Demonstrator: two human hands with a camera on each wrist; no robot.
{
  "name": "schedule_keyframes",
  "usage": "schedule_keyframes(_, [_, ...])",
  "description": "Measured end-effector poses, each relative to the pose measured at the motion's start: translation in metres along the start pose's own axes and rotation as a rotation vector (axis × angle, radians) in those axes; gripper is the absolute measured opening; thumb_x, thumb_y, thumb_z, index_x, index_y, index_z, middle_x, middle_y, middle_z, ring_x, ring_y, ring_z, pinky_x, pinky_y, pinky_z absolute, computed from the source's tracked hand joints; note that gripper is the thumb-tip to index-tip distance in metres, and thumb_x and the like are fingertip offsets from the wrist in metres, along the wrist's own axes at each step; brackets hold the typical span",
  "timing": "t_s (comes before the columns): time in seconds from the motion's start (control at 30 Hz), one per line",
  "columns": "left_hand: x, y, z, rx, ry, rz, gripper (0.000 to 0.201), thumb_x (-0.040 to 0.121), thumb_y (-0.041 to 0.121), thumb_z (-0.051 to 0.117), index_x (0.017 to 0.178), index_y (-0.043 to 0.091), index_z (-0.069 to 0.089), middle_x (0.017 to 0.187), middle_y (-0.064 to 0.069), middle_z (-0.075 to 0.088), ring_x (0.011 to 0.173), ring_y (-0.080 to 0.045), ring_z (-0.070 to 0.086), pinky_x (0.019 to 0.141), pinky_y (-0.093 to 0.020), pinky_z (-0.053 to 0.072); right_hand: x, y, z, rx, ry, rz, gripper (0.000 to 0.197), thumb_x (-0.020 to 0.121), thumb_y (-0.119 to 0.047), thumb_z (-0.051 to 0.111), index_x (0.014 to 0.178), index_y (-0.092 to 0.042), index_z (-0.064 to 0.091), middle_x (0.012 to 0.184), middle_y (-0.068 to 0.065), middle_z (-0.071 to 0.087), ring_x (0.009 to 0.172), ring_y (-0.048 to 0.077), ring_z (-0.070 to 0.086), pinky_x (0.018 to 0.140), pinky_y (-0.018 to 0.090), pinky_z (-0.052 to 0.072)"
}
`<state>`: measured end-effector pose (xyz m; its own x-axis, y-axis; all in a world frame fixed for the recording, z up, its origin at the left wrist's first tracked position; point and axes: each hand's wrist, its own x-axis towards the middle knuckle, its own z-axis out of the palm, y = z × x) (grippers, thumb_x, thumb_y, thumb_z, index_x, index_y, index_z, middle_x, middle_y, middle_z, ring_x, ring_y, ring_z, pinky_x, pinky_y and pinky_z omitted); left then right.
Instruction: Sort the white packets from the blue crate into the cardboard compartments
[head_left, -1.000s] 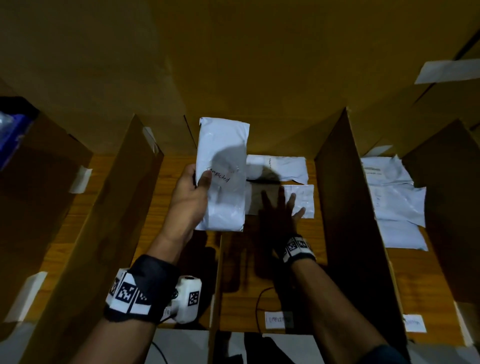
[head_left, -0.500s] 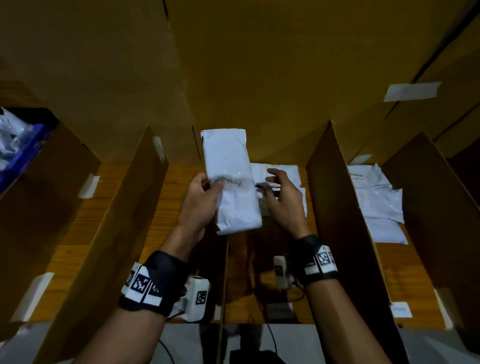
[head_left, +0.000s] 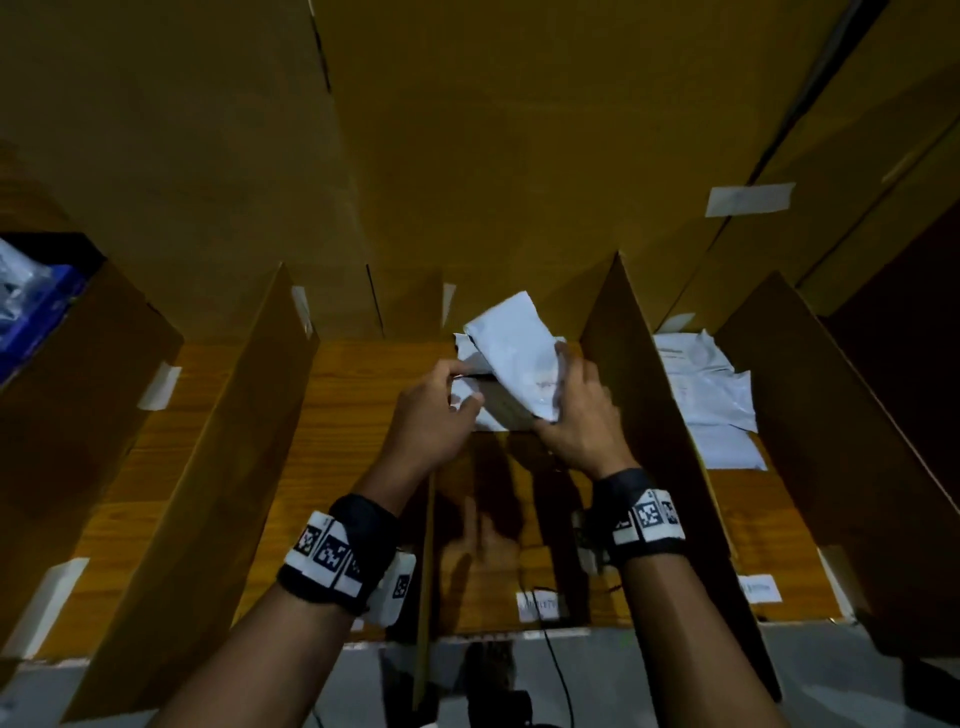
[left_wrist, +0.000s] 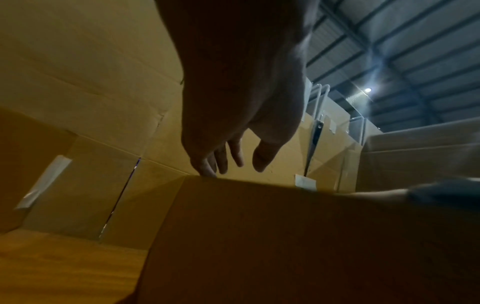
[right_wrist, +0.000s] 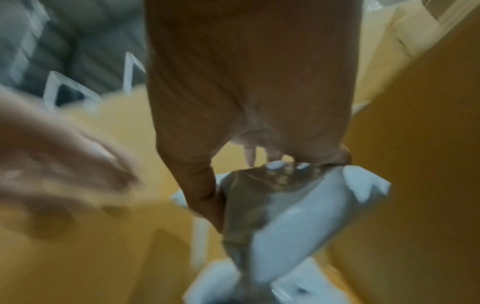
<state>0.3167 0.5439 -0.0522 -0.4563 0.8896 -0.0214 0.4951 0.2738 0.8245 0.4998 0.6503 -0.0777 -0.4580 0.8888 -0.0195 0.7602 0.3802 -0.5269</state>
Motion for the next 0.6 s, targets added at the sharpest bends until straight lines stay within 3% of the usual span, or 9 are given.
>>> schedule_keyframes(0.07, [-0.004,-0.001,0.004,0.084,0.017,0.087,0.034,0.101,0.022,0.069,0.134,0.026,0.061,0.123,0.012,0.055,0.104,-0.007,0.053,0.074,-0.011,0.04,0.013,0.018,0.002,-0.064,-0.095,0.074,0.113,0.072,-0.034,0.083,0.162,-0.03,0.015,0.158,0.01,0.032,0.139,0.051,0.039,0.111,0.07,0.031])
schedule_keyframes(0.1, [-0.005,-0.002,0.007,0.119,0.03,0.136,0.035,0.1,0.02,0.069,0.133,0.026,0.061,0.129,0.01,0.056,0.11,-0.008,0.052,0.078,-0.008,0.04,0.019,0.026,0.007,-0.085,-0.133,0.09,0.115,0.071,-0.029,0.085,0.162,-0.032,0.014,0.159,0.008,0.029,0.141,0.05,0.034,0.114,0.071,0.024])
schedule_keyframes(0.13, [-0.004,-0.006,0.009,0.165,0.046,0.176,0.036,0.1,0.019,0.069,0.134,0.025,0.06,0.136,0.007,0.056,0.121,-0.011,0.052,0.089,-0.011,0.041,0.025,0.033,0.013,-0.107,-0.166,0.096,0.117,0.07,-0.027,0.087,0.161,-0.033,0.014,0.161,0.006,0.027,0.143,0.049,0.031,0.115,0.071,0.019])
schedule_keyframes(0.2, [0.001,-0.014,0.012,0.274,0.036,0.195,0.045,0.101,0.018,0.066,0.144,0.021,0.055,0.152,-0.001,0.05,0.143,-0.019,0.041,0.116,-0.03,0.039,0.038,0.048,0.033,-0.166,-0.239,0.107,0.12,0.069,-0.031,0.09,0.159,-0.037,0.013,0.164,0.002,0.025,0.146,0.049,0.026,0.117,0.071,0.016])
schedule_keyframes(0.27, [0.003,-0.021,0.014,0.367,-0.044,0.145,0.059,0.104,0.02,0.062,0.159,0.015,0.04,0.168,-0.006,0.034,0.159,-0.023,0.022,0.128,-0.041,0.027,0.05,0.059,0.054,-0.241,-0.286,0.103,0.118,0.07,-0.033,0.09,0.159,-0.038,0.014,0.165,0.001,0.025,0.147,0.05,0.024,0.118,0.07,0.018])
schedule_keyframes(0.4, [0.002,-0.031,0.022,0.516,-0.153,0.109,0.077,0.109,0.027,0.053,0.17,0.015,0.007,0.178,-0.001,-0.006,0.164,-0.024,-0.001,0.132,-0.043,0.02,0.063,0.066,0.077,-0.345,-0.302,0.042,0.108,0.079,-0.032,0.084,0.161,-0.036,0.015,0.166,0.0,0.023,0.15,0.049,0.021,0.12,0.069,0.011])
schedule_keyframes(0.6, [0.0,-0.035,0.023,0.521,-0.145,0.112,0.078,0.109,0.021,0.051,0.17,0.017,0.002,0.177,0.003,-0.016,0.164,-0.018,-0.006,0.132,-0.042,0.019,0.084,0.065,0.096,-0.435,-0.323,-0.068,0.101,0.083,-0.035,0.081,0.16,-0.039,0.017,0.167,-0.003,0.022,0.149,0.044,0.022,0.12,0.073,0.012])
